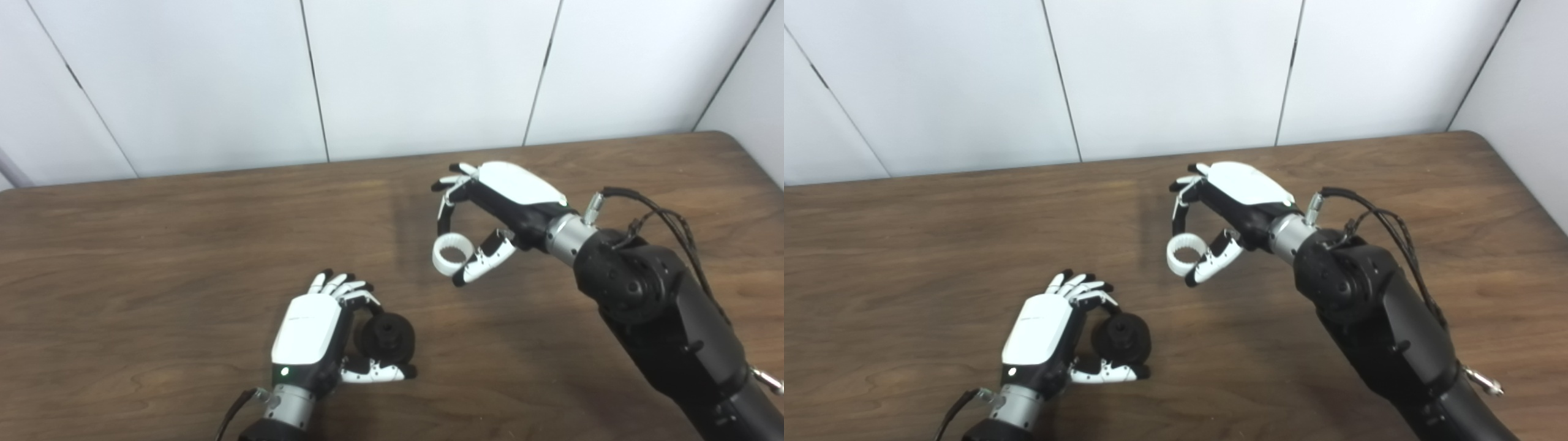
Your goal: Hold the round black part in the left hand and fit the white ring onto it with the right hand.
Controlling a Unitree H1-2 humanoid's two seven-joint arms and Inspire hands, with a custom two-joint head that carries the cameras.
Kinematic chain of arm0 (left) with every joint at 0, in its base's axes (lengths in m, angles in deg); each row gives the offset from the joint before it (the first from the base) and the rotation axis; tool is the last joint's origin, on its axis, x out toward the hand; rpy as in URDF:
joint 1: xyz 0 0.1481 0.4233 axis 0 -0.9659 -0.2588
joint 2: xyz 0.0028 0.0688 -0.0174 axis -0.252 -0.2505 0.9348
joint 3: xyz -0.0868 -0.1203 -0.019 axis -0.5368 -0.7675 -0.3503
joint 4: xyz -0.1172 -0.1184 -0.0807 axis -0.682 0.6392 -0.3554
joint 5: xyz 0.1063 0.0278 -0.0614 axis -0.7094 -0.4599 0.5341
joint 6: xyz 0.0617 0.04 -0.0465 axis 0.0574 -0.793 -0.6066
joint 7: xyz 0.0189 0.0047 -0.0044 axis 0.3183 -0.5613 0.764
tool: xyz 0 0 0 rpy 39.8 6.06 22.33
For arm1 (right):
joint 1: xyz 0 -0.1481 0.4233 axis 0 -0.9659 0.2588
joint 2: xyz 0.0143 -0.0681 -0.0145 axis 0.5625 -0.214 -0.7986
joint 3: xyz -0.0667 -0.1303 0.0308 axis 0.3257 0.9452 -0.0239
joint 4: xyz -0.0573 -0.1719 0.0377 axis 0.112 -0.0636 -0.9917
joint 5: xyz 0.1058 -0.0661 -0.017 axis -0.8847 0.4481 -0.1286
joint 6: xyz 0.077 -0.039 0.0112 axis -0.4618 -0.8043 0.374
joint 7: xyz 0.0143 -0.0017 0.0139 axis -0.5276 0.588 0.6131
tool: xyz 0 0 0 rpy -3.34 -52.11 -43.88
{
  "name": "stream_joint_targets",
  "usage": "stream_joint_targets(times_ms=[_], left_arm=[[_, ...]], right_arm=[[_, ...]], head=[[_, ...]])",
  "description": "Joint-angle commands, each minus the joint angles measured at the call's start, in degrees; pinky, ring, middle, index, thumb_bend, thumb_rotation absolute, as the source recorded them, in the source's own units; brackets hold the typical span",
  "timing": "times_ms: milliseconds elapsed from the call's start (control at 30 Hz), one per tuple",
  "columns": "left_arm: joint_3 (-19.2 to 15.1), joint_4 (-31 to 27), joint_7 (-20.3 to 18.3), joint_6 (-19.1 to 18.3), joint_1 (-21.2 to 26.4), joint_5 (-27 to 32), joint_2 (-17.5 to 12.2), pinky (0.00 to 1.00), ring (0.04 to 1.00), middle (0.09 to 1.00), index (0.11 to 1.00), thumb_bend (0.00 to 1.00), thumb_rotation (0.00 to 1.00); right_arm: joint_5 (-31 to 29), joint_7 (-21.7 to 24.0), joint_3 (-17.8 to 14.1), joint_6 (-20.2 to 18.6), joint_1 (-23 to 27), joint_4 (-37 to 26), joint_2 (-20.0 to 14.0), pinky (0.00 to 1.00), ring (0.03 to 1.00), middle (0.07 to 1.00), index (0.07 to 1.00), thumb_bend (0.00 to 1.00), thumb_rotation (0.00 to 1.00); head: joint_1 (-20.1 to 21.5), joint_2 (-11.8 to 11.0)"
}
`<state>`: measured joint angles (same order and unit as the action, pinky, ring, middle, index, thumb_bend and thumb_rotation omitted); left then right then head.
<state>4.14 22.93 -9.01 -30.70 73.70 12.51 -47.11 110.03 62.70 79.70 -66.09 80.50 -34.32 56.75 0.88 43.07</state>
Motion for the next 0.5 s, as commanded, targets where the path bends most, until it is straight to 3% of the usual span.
stream_joint_targets(times_ms=[0, 467], left_arm=[[0.3, -0.1, 0.4, -0.5, 0.8, -1.1, 0.5, 0.97, 0.887, 0.792, 0.484, 0.52, 0.05], [1.5, 0.3, 1.0, -2.1, 1.1, -2.1, 1.4, 0.96, 0.880, 0.784, 0.484, 0.52, 0.05]], right_arm=[[0.3, 0.0, -0.2, 1.7, 1.7, -3.1, -0.1, 1.00, 0.993, 0.880, 0.482, 0.52, 0.13], [0.3, 4.9, 1.2, 0.7, 0.2, -7.8, 2.5, 1.00, 1.000, 0.875, 0.483, 0.52, 0.13]], head=[[-0.1, 0.2], [-2.0, 1.6]])
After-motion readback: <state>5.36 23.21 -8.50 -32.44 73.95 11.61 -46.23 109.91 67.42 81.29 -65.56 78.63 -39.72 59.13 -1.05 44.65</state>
